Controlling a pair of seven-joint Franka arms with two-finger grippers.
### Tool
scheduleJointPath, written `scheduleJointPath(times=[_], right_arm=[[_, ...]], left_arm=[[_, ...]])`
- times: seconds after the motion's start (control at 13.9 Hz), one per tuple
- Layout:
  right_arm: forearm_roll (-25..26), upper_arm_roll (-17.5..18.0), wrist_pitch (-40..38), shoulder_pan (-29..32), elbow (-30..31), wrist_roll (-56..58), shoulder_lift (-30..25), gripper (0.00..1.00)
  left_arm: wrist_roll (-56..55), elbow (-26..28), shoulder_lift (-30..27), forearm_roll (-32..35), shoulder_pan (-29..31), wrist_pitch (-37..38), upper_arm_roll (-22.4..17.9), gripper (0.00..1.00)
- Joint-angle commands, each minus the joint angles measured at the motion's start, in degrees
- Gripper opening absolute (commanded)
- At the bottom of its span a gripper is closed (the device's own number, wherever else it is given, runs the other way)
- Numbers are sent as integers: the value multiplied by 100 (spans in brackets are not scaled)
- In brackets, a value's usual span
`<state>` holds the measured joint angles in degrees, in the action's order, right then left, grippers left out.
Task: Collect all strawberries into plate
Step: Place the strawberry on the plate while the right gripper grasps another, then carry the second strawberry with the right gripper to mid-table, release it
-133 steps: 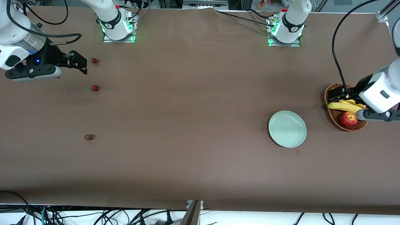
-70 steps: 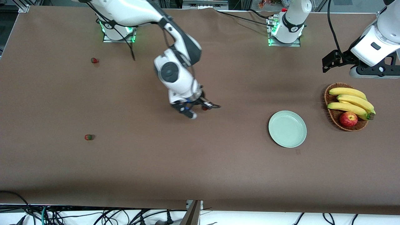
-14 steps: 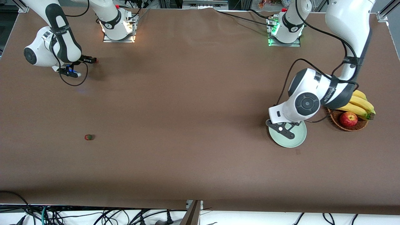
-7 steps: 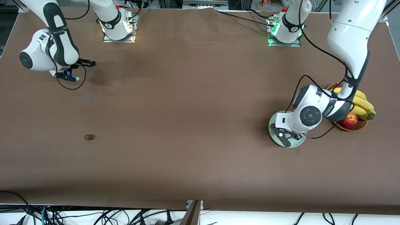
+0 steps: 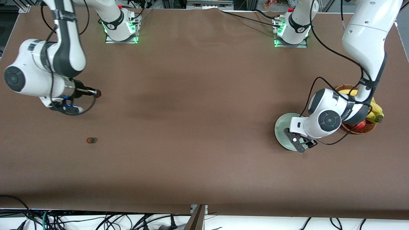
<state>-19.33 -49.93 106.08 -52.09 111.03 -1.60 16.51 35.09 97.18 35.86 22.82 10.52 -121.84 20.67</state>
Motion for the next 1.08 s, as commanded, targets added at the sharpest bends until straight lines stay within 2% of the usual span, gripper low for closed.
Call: scheduleJointPath(times=[0.0, 0.22, 0.36, 0.57, 0.72, 0.86, 1.0], right_arm=[[-596, 587, -193, 50, -1237, -479, 904, 9], [-1028, 1290, -141, 50, -2564, -1962, 1817, 9], [-1152, 1818, 217, 50, -3242, -2894, 2345, 10], [-1187, 2801, 1682, 50, -3518, -4134, 2751, 10], [-1170, 3373, 2554, 15, -3562, -4908, 2962, 10], [-1143, 3613, 3345, -229, -3684, -5777, 3234, 11], [-1143, 3613, 4171, -651, -3808, -6840, 3541, 27]], left_arm=[[-177, -59, -631, -513, 11, 773, 69, 100], [-816, -497, -913, -1444, 29, 1818, 60, 100], [-1746, -595, -1080, -1570, 12, 2190, 69, 100], [-2961, -569, -1344, -1684, -32, 2313, 113, 100], [-3367, -499, -1283, -2096, -41, 2270, 227, 100], [-3404, -499, -1213, -2150, -41, 2252, 236, 100], [-3404, -490, -1204, -2150, -50, 2252, 236, 100]])
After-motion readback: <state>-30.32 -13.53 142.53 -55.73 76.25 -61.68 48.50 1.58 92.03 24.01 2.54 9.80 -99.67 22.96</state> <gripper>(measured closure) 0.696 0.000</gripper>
